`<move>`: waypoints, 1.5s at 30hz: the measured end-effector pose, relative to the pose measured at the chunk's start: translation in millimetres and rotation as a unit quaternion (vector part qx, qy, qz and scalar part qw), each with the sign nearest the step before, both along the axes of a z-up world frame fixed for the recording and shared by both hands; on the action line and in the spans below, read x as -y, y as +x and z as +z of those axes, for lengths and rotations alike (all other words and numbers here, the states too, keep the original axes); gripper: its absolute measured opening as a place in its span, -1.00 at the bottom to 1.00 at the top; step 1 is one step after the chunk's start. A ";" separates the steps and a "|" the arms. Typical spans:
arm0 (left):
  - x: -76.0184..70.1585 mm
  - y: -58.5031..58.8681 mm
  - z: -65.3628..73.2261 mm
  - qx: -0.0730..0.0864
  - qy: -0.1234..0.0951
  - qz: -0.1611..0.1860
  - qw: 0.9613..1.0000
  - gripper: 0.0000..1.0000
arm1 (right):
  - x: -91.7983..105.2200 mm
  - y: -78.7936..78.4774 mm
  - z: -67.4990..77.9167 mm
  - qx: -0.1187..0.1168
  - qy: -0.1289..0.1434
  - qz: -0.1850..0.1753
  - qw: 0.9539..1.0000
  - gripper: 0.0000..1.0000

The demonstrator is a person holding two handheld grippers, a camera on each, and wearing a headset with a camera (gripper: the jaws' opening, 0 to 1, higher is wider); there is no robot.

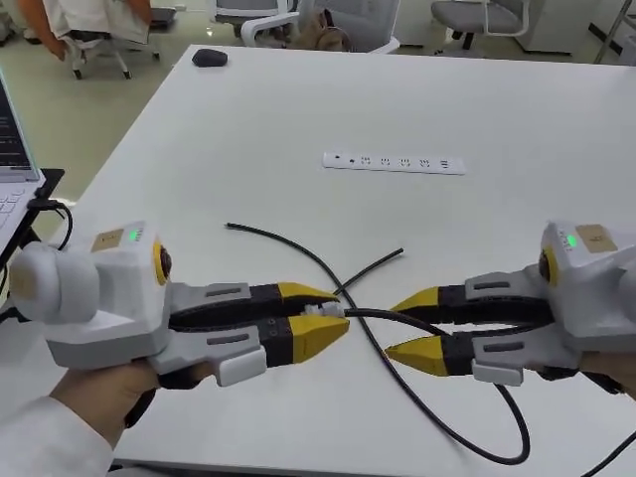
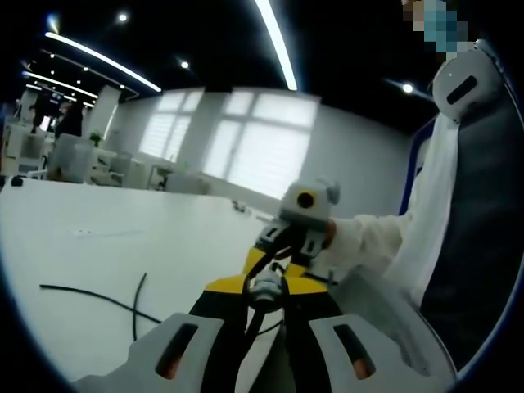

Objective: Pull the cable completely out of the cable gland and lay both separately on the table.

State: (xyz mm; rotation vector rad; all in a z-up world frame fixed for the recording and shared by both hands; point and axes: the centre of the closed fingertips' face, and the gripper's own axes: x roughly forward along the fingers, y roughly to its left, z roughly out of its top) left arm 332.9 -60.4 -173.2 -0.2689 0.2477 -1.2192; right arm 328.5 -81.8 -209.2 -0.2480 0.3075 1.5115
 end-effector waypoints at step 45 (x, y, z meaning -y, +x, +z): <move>-0.4 0.8 -4.5 -0.003 0.005 -0.005 1.000 -0.66 | -21.1 -6.5 18.2 0.019 0.039 0.038 0.998 -0.95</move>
